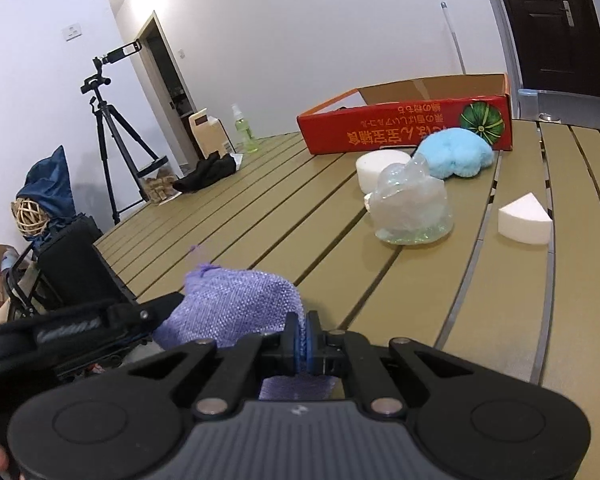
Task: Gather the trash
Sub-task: 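Lift the purple bag with both grippers and carry it over the bin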
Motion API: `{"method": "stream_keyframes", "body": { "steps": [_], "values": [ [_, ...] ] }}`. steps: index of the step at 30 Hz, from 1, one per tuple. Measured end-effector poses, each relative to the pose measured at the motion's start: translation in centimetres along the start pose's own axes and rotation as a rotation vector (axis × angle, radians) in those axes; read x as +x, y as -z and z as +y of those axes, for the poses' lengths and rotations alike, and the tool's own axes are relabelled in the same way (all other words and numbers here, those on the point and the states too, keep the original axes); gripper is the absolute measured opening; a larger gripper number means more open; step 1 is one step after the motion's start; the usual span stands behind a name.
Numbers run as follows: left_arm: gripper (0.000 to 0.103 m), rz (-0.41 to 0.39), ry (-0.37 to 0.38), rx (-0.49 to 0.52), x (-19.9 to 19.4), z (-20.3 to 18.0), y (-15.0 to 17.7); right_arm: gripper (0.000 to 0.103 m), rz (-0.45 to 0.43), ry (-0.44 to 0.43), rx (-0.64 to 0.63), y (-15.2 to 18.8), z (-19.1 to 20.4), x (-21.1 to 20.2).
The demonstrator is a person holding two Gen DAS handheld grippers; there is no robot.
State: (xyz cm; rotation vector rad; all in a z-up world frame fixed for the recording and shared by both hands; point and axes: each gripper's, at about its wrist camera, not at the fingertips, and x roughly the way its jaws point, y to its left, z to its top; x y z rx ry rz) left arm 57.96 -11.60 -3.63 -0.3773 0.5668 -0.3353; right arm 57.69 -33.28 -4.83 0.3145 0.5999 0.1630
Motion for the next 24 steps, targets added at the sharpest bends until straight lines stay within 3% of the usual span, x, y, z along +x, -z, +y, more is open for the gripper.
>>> {"method": "stream_keyframes", "body": {
  "steps": [6,15,20,21,23,24],
  "values": [
    [0.008,-0.01,-0.031,-0.025,-3.2,2.8,-0.2,0.003,0.006,-0.092,-0.089,0.9,3.1,-0.2],
    [0.008,0.003,-0.17,-0.123,-9.0,10.4,0.6,0.003,0.077,-0.206,-0.288,4.5,12.1,1.4],
    [0.008,0.091,-0.162,-0.225,-7.5,14.9,1.2,0.004,0.148,-0.122,-0.426,7.3,14.7,4.3],
    [0.009,0.113,-0.168,-0.232,-6.7,15.5,1.5,0.008,0.168,-0.092,-0.468,8.1,14.9,5.1],
    [0.017,0.165,-0.209,-0.207,-4.5,16.2,2.4,0.012,0.206,-0.027,-0.527,9.4,15.2,6.6],
    [0.031,0.196,-0.221,-0.164,-3.3,16.4,3.0,0.012,0.217,0.001,-0.552,9.9,15.1,7.3]
  ]
}}
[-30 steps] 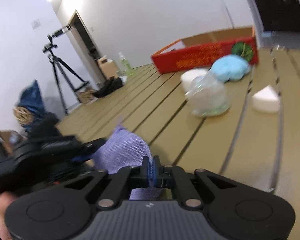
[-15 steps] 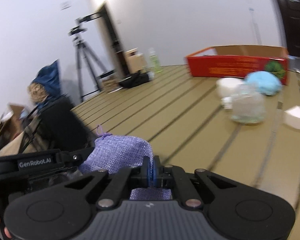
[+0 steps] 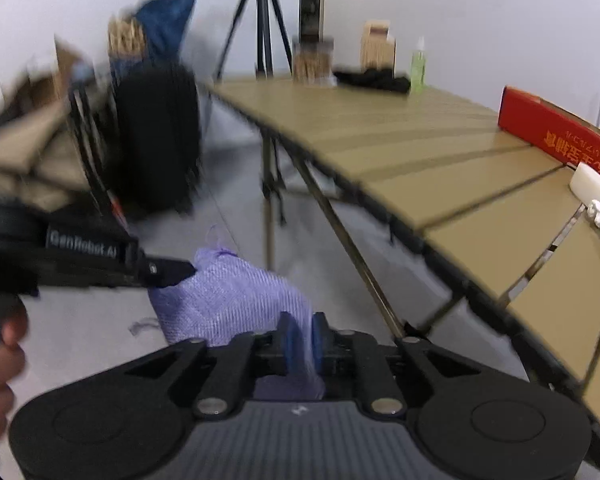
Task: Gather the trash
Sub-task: 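Lift the purple bag with both grippers and carry it over the bin, then open both grippers to drop the purple bag into the bin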
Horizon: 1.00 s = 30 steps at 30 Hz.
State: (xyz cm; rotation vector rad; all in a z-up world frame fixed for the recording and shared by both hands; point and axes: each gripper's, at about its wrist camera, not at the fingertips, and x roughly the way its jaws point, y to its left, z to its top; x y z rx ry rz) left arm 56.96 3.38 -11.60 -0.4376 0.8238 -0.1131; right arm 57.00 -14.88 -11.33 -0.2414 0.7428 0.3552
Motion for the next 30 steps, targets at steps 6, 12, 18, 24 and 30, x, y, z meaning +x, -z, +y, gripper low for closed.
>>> {"method": "stream_keyframes", "body": {
  "steps": [6,12,18,24,30],
  "values": [
    [0.033,0.116,-0.129,0.158,5.4,0.0,1.7,0.027,0.112,0.051,-0.061,1.7,0.2,2.9],
    [0.044,0.085,-0.144,0.233,4.5,-1.4,1.7,0.03,0.143,0.034,-0.044,2.0,-0.6,2.9],
    [0.046,0.075,-0.174,0.274,3.8,-2.1,1.8,0.033,0.136,0.025,-0.068,2.2,-0.6,2.4],
    [0.048,-0.013,-0.162,0.317,1.1,-3.3,1.1,0.033,0.041,-0.011,-0.039,2.0,-1.9,-1.6],
    [0.054,-0.248,-0.095,0.421,-4.8,-7.7,1.6,0.033,-0.165,0.002,0.073,1.8,-6.2,-9.7]
  ]
}}
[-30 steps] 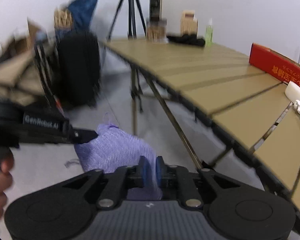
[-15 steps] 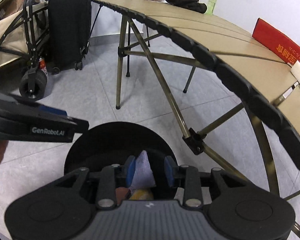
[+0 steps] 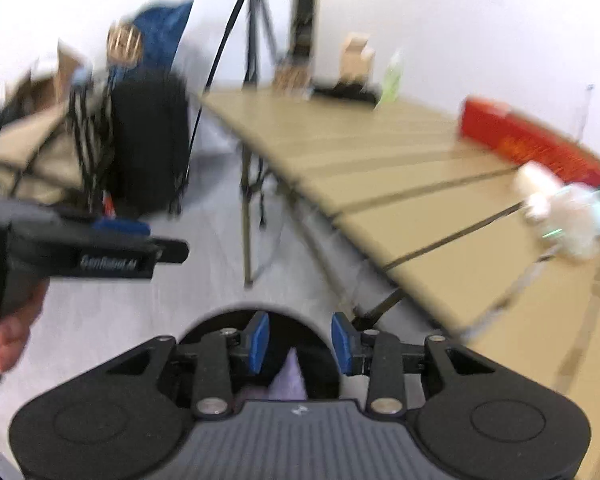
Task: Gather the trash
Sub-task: 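Open both grippers to drop the purple bag into the bin, then move the left gripper to the clear plastic bag and close on it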
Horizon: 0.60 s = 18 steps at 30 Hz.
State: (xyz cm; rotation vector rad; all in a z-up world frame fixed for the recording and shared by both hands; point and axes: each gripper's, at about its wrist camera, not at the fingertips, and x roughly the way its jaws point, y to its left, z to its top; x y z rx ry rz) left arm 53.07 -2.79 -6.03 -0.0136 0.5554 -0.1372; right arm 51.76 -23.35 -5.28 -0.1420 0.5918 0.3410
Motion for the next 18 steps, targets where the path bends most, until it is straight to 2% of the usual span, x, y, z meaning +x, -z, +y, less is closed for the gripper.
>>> {"method": "stream_keyframes", "body": {
  "steps": [3,6,10,13,18],
  "values": [
    [0.057,-0.084,0.08,0.008,-1.6,-2.8,-1.8,0.036,-0.128,0.088,0.11,-1.0,-4.2,-3.7],
    [0.072,-0.1,0.17,0.022,-1.3,-6.7,-3.9,0.048,-0.22,0.25,0.206,-1.3,-9.1,-5.6],
    [0.072,-0.094,0.232,0.075,1.6,-13.2,-6.6,0.048,-0.22,0.395,0.308,-1.7,-15.2,-5.7],
    [0.072,-0.067,0.272,0.113,4.6,-17.9,-8.8,0.048,-0.172,0.464,0.325,-2.7,-19.1,-4.2],
    [0.072,-0.021,0.298,0.163,9.2,-23.7,-10.4,0.048,-0.099,0.447,0.424,-1.8,-23.6,-1.5]
  ]
}}
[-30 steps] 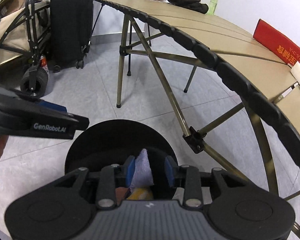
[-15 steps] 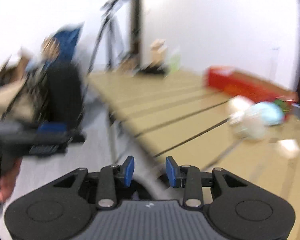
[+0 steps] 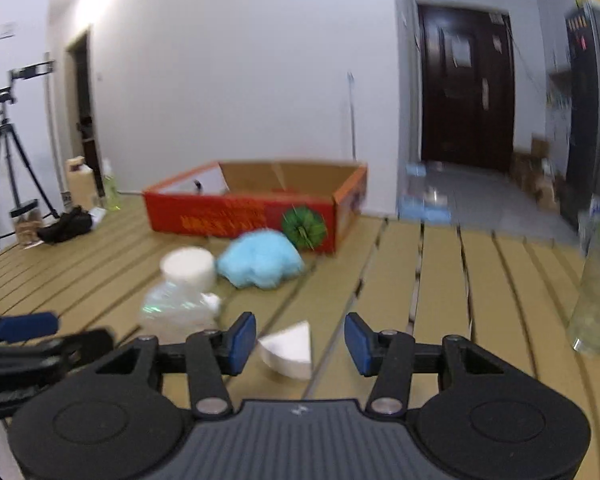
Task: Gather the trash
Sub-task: 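Move the left gripper to the clear plastic bag and close on it, then close the right gripper on the white foam wedge while the left gripper holds the plastic bag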
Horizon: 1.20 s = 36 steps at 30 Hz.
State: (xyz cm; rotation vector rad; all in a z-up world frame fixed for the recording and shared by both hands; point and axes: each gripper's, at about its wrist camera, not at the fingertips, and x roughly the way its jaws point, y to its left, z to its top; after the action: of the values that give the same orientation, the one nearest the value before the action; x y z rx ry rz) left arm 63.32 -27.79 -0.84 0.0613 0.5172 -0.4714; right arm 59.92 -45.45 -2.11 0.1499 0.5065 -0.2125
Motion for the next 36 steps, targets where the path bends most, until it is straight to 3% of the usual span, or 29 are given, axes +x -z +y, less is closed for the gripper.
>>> {"method": "stream_keyframes", "body": {
  "steps": [5,7,10,16,20,22,28,32,36],
  "values": [
    [0.067,0.019,0.031,-0.017,3.6,-0.7,-0.8,0.047,0.022,-0.045,0.046,0.5,-1.0,2.1],
    [0.044,0.041,0.058,-0.044,4.4,-0.4,-0.9,0.047,0.036,-0.057,0.069,0.5,-1.4,2.6],
    [0.026,0.046,0.068,-0.053,4.6,0.2,-0.7,0.047,0.038,-0.057,0.061,0.8,-0.9,2.5],
    [0.022,0.031,0.118,-0.096,2.4,1.9,-0.5,0.047,0.06,-0.044,0.04,1.0,-0.5,3.2],
    [0.022,-0.024,0.142,-0.114,-0.1,3.6,-0.5,0.036,0.064,-0.059,0.039,1.0,-0.3,3.4],
    [0.022,-0.044,0.133,-0.117,-1.2,4.6,-0.5,0.021,0.068,-0.084,0.055,1.0,-0.3,3.4],
    [0.022,-0.057,0.074,-0.164,-3.2,7.7,-0.4,0.008,0.058,-0.056,0.04,0.9,0.3,2.8],
    [0.022,-0.072,0.051,-0.181,-5.4,9.2,0.2,0.004,0.032,-0.104,0.109,0.5,-0.2,1.8],
    [0.022,-0.079,0.003,-0.192,-8.3,11.5,1.3,0.004,0.003,-0.182,0.107,0.1,1.6,0.1]
  ]
}}
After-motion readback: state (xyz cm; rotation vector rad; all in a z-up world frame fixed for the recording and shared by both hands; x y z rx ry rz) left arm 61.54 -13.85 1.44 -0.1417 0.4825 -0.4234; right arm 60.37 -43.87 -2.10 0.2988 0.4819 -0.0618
